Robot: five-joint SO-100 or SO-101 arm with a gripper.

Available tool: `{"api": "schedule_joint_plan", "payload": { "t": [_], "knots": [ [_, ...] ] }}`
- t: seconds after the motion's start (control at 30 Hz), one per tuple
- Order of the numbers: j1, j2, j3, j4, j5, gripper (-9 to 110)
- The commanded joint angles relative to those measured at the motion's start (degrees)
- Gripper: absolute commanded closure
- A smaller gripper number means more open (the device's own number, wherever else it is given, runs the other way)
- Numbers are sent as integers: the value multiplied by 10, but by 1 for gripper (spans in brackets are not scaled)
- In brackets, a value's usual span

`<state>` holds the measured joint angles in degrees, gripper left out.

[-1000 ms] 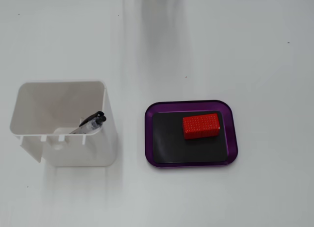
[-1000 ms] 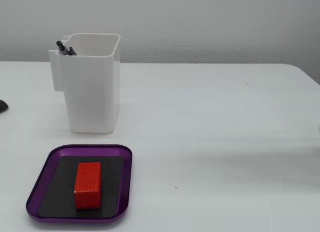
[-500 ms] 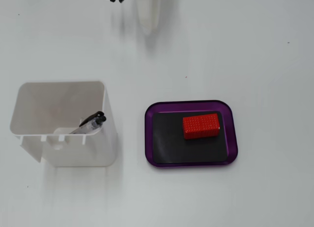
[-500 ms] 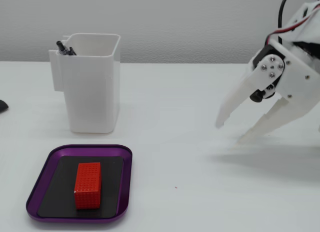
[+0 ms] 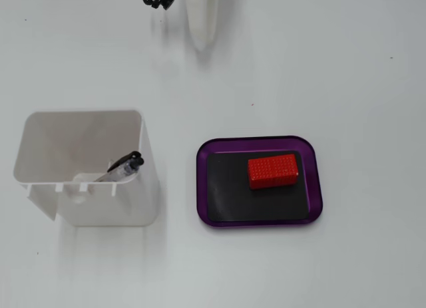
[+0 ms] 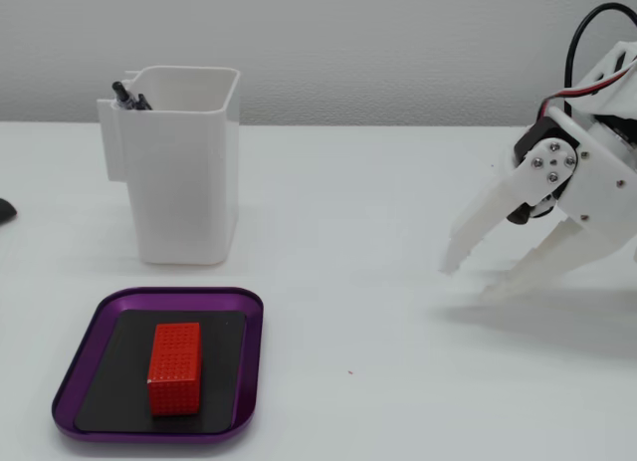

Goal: Pick up the pen and put it in the pen holder.

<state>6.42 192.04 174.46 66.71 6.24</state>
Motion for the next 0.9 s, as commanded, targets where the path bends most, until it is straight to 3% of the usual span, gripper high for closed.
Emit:
{"api": "schedule_joint_plan", "payload": {
  "t": [0.0, 0.87],
  "knots": [
    [-1, 34, 4, 5, -4, 103],
    [-1, 34, 4, -2, -1, 102]
  ]
}}
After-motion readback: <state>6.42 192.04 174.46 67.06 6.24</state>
